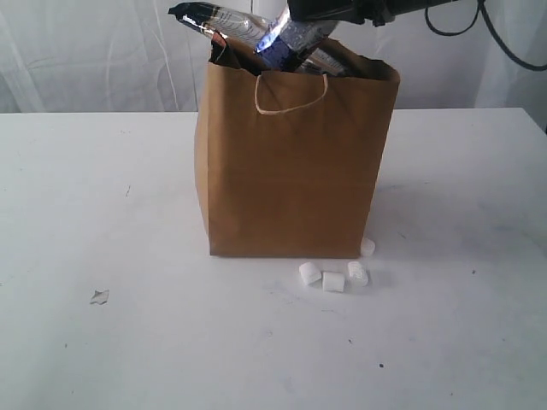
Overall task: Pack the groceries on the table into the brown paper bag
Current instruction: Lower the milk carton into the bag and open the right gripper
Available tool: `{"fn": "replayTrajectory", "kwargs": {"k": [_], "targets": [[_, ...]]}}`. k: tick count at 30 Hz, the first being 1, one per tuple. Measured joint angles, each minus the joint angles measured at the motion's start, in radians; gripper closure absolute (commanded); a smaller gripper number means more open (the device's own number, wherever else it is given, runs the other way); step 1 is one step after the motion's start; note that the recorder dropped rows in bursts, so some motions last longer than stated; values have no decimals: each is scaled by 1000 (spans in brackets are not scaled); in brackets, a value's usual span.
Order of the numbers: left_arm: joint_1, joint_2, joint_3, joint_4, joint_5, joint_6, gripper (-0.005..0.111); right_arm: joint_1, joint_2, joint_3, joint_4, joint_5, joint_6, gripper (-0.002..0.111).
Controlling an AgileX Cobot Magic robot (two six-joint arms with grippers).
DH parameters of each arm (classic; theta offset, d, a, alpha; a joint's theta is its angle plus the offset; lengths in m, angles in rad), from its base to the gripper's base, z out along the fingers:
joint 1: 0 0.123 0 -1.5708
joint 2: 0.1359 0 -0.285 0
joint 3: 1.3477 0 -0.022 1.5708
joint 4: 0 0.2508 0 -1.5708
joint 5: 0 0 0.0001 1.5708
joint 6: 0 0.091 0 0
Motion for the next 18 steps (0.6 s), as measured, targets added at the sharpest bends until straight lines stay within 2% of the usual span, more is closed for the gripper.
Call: {"fn": "replayTrajectory", "kwargs": {"k": [7,14,18], "targets": [[0,0,0,0,0,0,107,7,14,0,0,2,-9,80],[0,0,0,0,0,0,107,7,15,0,-46,2,-9,55],[0,0,0,0,0,0,107,7,15,0,-56,4,-9,50]]}}
